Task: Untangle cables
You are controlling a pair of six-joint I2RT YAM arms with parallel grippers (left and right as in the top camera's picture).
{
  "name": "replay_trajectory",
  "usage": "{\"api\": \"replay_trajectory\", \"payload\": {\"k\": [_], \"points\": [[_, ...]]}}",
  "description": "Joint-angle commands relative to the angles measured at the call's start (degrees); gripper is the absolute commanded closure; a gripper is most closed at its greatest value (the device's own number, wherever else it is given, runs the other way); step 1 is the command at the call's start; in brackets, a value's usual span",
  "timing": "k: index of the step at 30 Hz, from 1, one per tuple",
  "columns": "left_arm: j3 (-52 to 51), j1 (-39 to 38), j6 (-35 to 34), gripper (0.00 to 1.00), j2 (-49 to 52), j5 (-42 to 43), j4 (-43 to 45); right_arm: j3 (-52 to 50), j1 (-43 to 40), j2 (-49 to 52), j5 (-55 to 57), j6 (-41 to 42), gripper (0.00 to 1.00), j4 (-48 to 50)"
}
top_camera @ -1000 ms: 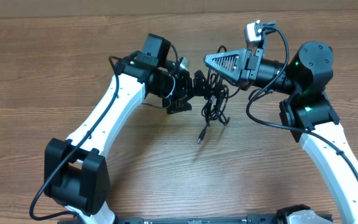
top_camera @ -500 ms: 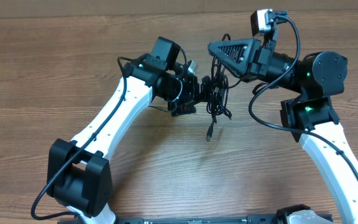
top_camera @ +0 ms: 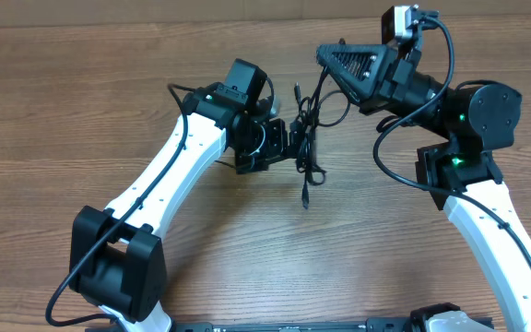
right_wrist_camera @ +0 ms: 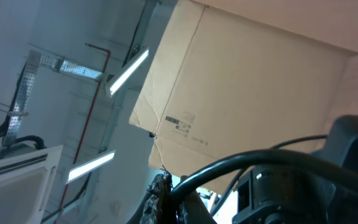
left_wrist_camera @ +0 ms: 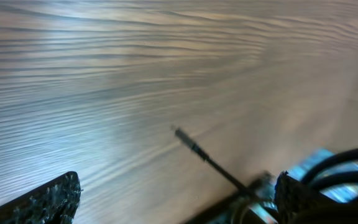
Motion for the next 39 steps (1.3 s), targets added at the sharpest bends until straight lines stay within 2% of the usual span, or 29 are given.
{"api": "replay_trajectory", "payload": {"k": [1, 5, 8, 12, 17, 25, 32, 34, 37, 39], "points": [[0.74, 1.07, 1.09, 0.00, 0.57, -8.85, -1.36, 1.53, -1.55, -0.59, 3.45, -0.59, 0.96, 0.68], [0.74, 2.78, 1.07, 0.00, 0.57, -8.98, -2.05, 1.53, -3.74, -0.59, 4.55, -9.66, 0.96, -4.22], [0.74, 4.37, 0.90, 0.00, 0.57, -10.49, -3.13, 1.53, -6.23, -0.59, 6.08, -18.78, 0.96, -14.27], [0.74, 6.86, 0.24, 0.00, 0.57, -15.32, -6.27, 1.53, -9.97, -0.57, 11.69, -28.74, 0.96, -33.62], [0.74, 8.61, 0.04, 0.00, 0.57, -17.22, -7.34, 1.53, -12.15, -0.57, 15.85, -38.21, 0.96, -45.29], [0.74, 9.07, -0.02, 0.01, 0.57, -20.59, -7.32, 1.53, -12.13, -0.57, 28.65, -41.81, 0.96, -57.96], [0.74, 8.96, -0.70, 0.00, 0.57, -28.70, -8.20, 1.53, -12.02, -0.24, 41.05, -43.25, 0.96, -64.63], [0.74, 8.96, -1.11, 0.00, 0.57, -28.50, -8.22, 1.53, -12.02, 0.20, 40.37, -43.25, 0.96, -65.11], [0.74, 8.68, -1.05, 0.00, 0.57, -25.55, -7.15, 1.53, -11.82, 0.85, 33.57, -43.25, 0.96, -63.80], [0.74, 8.17, 0.35, 0.01, 0.57, -19.15, -5.09, 1.51, -10.69, 1.60, 25.51, -43.21, 0.96, -60.78]]}}
